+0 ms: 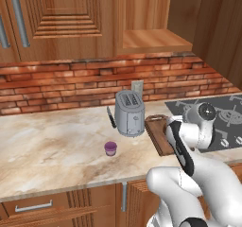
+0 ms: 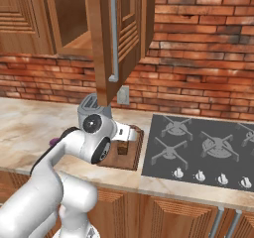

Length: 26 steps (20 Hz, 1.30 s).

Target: Pick the bread, place it on the cutting board, pick the jam, place it on the counter, and close the cabinet.

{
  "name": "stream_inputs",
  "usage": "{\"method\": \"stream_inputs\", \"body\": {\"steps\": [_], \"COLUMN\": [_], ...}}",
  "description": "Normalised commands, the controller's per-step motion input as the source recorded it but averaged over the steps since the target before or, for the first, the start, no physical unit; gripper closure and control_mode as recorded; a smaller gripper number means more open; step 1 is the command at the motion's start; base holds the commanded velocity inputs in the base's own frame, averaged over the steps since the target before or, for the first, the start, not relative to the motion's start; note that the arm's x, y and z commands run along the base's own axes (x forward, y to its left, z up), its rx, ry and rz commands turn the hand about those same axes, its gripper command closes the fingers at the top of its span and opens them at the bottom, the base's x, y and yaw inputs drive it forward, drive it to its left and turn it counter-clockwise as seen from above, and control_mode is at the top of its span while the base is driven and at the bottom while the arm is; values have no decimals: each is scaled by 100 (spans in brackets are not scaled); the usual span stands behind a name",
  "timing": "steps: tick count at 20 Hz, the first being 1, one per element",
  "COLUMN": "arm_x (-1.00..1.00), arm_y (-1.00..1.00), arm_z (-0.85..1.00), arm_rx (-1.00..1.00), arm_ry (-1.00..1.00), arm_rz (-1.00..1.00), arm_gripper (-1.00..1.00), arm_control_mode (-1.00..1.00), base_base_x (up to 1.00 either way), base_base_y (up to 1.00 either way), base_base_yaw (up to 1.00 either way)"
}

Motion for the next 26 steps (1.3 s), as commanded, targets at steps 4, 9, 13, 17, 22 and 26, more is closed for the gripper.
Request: {"method": "stream_inputs", "body": {"steps": [4, 9, 13, 17, 22, 26], "arm_x": [-21, -18, -21, -23, -26, -37], "arm_y": [-8, -5, -5, -3, -2, 0], "arm_z": [21, 23, 23, 23, 18, 15], "arm_rx": [0, 0, 0, 0, 0, 0], "arm_ry": [-6, -5, -3, -4, -6, -10], "arm_rz": [1, 1, 1, 2, 2, 3], "arm_gripper": [-100, -100, -100, -100, -100, -100], "arm_control_mode": [-100, -100, -100, -100, -100, -100], "base_base_x": [0, 0, 0, 0, 0, 0], "base_base_y": [0, 0, 0, 0, 0, 0], "base_base_yaw": [0, 0, 0, 0, 0, 0]}}
